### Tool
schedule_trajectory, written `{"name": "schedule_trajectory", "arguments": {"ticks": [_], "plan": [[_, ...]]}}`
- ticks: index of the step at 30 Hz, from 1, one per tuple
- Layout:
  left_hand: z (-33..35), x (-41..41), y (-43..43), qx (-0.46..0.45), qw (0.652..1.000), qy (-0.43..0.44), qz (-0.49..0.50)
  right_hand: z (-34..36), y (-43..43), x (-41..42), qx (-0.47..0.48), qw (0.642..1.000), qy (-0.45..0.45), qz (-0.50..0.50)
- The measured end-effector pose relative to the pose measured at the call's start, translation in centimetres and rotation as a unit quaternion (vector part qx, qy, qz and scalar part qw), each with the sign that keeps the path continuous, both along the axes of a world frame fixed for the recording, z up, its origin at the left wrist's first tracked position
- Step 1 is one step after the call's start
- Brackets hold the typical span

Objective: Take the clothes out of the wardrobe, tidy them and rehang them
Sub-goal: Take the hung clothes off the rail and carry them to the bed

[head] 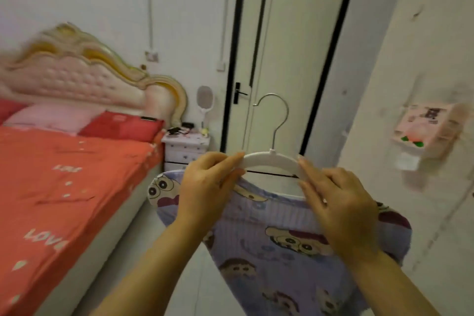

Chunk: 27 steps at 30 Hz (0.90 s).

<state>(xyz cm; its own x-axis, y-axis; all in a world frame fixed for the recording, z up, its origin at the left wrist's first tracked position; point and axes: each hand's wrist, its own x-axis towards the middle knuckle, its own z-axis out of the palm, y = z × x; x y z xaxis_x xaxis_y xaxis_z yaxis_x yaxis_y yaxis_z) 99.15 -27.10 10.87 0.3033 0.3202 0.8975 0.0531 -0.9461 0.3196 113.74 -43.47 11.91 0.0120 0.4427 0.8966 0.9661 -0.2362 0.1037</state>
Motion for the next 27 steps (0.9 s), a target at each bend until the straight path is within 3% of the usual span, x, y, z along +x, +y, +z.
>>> {"name": "schedule_trajectory", "arguments": {"ticks": [11,27], "plan": [[-3.4,-21.0,4.5,-0.006,0.955,0.006,0.297,-2.9,15.7,-14.2,-0.047,0.954,0.007,0.295],[-7.6,-50.8,16.1,-0.061,0.858,0.021,0.509,-7.5,39.4,-44.2,-0.093,0.84,0.035,0.533]]}}
